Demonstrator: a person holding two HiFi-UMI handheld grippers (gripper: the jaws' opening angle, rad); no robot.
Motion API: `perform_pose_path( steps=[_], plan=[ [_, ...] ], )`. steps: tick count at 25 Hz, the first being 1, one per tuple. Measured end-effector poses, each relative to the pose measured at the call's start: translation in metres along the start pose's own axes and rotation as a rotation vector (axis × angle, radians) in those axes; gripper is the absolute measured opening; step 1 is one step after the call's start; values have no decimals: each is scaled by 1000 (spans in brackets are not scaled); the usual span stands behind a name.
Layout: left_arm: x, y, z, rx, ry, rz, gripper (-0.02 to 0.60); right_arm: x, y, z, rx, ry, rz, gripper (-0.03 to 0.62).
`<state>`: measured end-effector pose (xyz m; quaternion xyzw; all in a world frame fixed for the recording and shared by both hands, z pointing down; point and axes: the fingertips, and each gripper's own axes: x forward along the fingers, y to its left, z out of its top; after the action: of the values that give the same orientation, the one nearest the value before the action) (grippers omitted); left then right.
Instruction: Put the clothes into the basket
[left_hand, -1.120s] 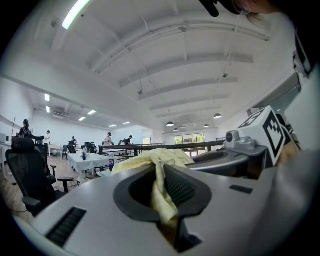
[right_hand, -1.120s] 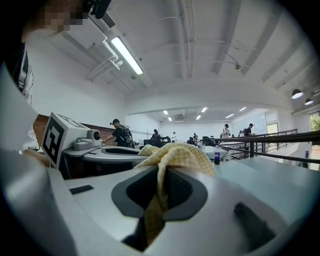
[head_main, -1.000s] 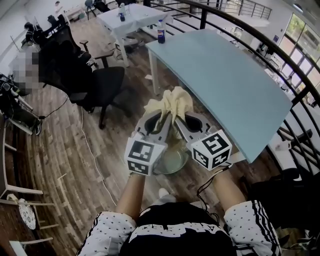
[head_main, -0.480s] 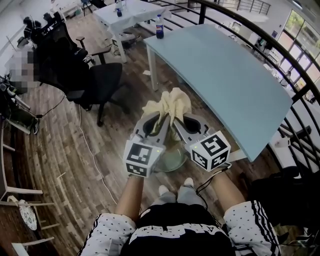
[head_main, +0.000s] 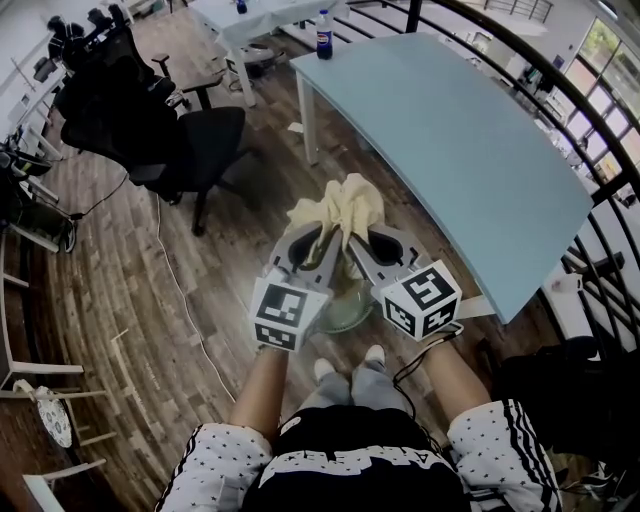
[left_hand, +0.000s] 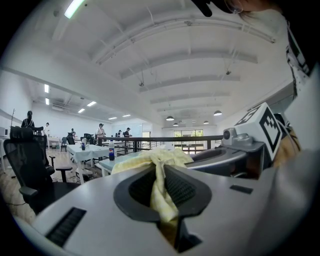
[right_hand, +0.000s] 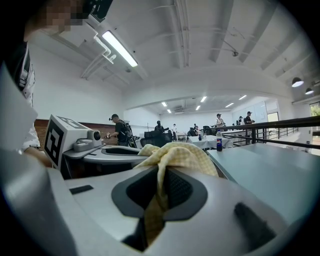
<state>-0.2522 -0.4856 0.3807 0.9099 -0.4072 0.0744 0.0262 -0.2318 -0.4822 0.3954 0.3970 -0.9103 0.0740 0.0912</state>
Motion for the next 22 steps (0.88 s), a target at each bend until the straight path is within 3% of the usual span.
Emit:
perform_pose_path(
  steps=[22],
  plan=[
    [32, 16, -51, -55, 66, -21, 49, 31, -24, -47, 24, 82, 26, 46]
  ],
)
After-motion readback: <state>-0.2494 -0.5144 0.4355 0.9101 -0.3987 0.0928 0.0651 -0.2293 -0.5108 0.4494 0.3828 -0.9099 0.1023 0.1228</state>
